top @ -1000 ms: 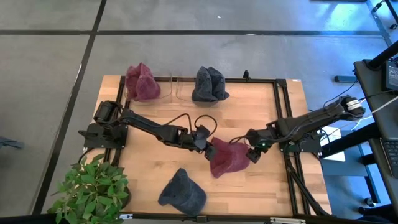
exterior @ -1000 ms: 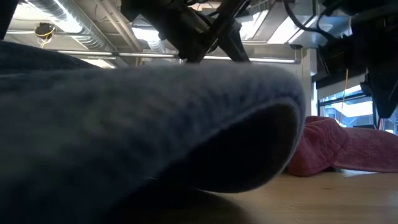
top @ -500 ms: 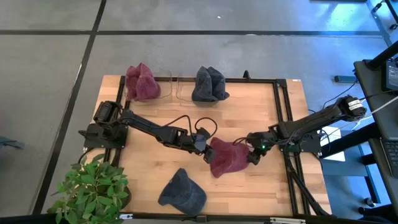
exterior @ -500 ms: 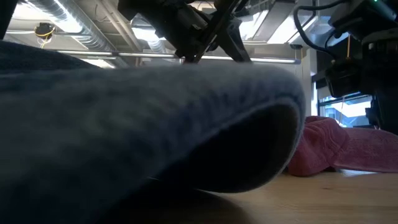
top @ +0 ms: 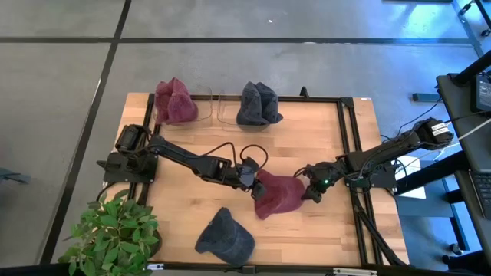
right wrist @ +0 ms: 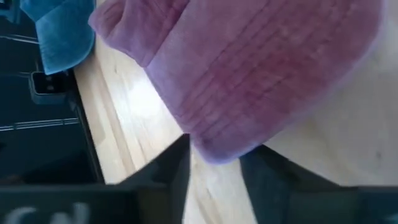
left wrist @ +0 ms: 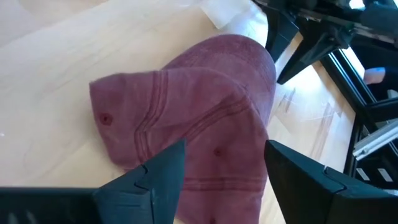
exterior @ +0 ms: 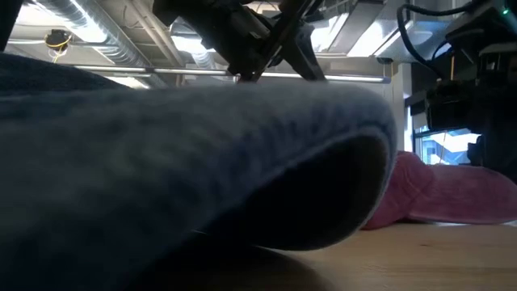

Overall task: Pick & Place hat
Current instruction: Put the dark red cap into the left transparent bin

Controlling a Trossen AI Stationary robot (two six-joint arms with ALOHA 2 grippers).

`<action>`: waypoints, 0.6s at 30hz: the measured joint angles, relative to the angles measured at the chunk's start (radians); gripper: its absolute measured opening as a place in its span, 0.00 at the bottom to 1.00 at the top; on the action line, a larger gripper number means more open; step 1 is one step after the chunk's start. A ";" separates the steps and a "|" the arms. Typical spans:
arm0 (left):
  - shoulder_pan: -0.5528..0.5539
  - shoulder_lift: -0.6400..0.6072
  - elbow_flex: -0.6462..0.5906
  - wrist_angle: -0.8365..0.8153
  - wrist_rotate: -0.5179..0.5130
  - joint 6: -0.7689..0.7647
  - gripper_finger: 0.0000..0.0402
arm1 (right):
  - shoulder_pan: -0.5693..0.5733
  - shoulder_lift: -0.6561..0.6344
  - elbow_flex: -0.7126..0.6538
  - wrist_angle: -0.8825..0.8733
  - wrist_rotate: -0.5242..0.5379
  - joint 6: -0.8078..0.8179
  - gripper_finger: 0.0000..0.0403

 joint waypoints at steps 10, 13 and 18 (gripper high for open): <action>0.004 0.000 0.000 0.001 -0.008 0.002 0.53 | 0.000 -0.002 0.003 0.059 0.056 -0.094 0.04; 0.004 0.000 0.000 0.000 0.000 0.002 0.53 | 0.000 -0.001 0.002 0.081 0.058 -0.102 0.04; 0.025 -0.041 0.000 -0.080 0.078 -0.017 0.53 | 0.000 -0.031 0.001 0.085 0.087 -0.125 0.04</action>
